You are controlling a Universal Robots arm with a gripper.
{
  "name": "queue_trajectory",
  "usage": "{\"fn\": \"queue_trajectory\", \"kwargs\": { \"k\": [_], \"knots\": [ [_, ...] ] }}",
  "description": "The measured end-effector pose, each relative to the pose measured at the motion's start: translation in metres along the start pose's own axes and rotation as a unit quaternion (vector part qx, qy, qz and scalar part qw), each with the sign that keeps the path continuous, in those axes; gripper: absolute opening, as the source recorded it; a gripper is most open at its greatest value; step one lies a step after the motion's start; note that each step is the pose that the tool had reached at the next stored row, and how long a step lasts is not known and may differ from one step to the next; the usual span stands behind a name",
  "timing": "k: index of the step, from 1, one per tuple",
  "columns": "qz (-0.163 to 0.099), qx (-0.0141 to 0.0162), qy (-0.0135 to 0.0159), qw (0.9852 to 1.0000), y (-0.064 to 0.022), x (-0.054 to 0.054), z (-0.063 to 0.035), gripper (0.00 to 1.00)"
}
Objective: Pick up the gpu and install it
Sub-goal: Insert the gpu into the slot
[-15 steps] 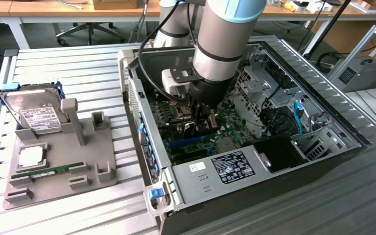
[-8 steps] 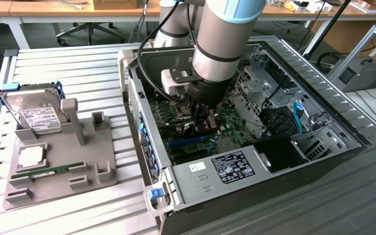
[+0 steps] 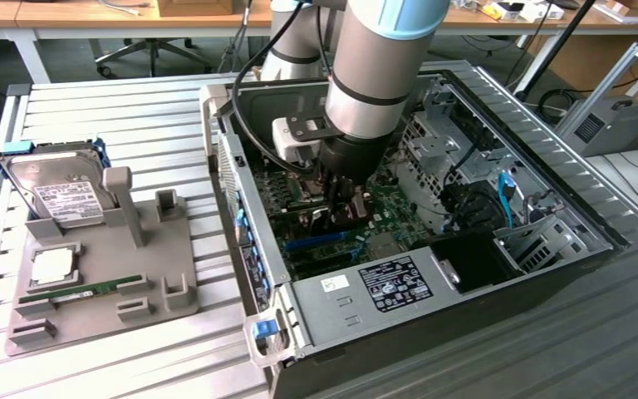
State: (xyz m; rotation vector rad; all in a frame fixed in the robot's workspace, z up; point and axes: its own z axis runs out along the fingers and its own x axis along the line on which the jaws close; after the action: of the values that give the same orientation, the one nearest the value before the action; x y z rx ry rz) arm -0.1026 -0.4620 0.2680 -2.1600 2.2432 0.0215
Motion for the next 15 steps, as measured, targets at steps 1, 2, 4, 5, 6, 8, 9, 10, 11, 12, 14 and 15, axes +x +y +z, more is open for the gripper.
{"fn": "queue_trajectory", "kwargs": {
  "k": [1, 2, 4, 5, 6, 8, 9, 10, 11, 12, 14, 15],
  "knots": [
    [0.000, 0.0000, 0.0000, 1.0000, 0.0000, 0.0000, 0.0001, 0.27],
    [0.000, 0.0000, 0.0000, 1.0000, 0.0000, 0.0000, 0.0001, 0.27],
    [0.000, 0.0000, 0.0001, 1.0000, 0.0000, 0.0000, 0.0002, 0.27],
    [0.000, 0.0000, 0.0000, 1.0000, 0.0001, 0.0000, 0.0003, 0.27],
    [0.000, 0.0000, 0.0000, 1.0000, 0.0001, -0.0001, 0.0003, 0.27],
    [0.000, 0.0000, 0.0000, 1.0000, 0.0001, -0.0001, 0.0003, 0.27],
    [0.000, 0.0000, 0.0000, 1.0000, 0.0004, -0.0001, 0.0003, 0.27],
    [0.001, 0.0000, 0.0000, 1.0000, 0.0008, -0.0002, 0.0003, 0.27],
    [0.001, 0.0000, 0.0000, 1.0000, 0.0014, -0.0002, 0.0003, 0.27],
    [0.002, 0.0000, 0.0000, 1.0000, 0.0023, -0.0002, 0.0003, 0.27],
    [0.003, 0.0001, 0.0000, 1.0000, 0.0034, -0.0001, 0.0003, 0.27],
    [0.004, 0.0001, 0.0000, 1.0000, 0.0040, -0.0001, 0.0003, 0.27]
  ]
}}
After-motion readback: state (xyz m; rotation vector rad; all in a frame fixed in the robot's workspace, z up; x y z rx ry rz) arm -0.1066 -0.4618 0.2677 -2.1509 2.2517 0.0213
